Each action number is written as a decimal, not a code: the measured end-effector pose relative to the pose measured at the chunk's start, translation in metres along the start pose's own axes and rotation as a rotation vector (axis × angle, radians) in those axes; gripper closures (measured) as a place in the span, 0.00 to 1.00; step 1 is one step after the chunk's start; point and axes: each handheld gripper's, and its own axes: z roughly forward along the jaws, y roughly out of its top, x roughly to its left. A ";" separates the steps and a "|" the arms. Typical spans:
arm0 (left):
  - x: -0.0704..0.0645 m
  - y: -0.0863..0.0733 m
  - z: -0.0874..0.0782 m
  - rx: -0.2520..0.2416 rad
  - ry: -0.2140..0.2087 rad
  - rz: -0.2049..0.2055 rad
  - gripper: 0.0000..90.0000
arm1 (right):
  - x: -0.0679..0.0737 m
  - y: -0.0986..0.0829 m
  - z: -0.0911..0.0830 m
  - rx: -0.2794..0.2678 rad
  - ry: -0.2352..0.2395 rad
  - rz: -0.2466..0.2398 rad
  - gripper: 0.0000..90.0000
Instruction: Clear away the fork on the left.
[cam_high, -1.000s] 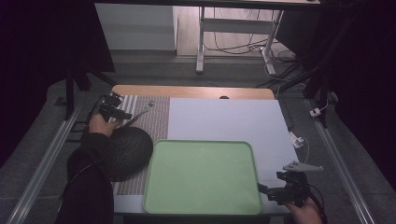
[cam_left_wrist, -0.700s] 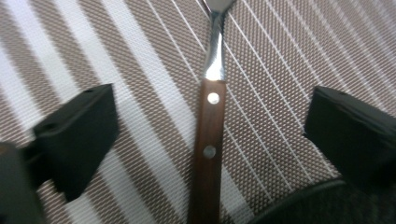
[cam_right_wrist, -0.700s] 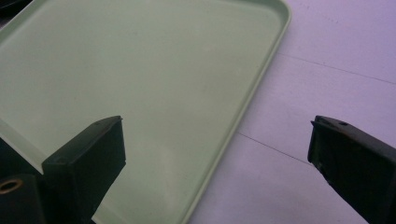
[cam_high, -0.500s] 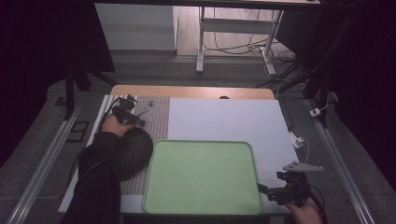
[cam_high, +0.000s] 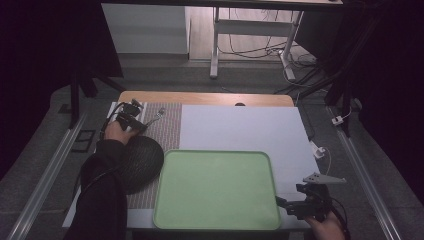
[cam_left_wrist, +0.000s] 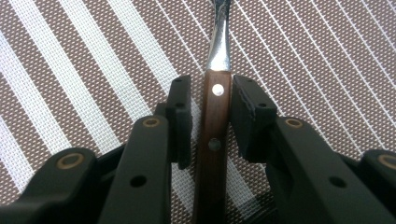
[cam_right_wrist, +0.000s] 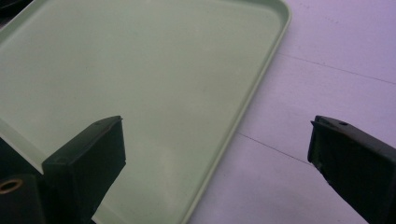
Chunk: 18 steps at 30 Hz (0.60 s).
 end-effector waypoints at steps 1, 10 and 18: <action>0.000 -0.001 0.000 -0.004 0.004 -0.002 0.85 | 0.000 0.000 0.000 0.001 -0.001 -0.001 0.05; 0.006 -0.003 -0.001 -0.019 0.038 -0.005 0.86 | 0.000 0.000 0.000 0.000 0.001 0.002 0.05; 0.016 -0.007 -0.012 -0.026 0.087 0.001 0.86 | -0.001 0.000 0.000 -0.001 0.002 0.005 0.05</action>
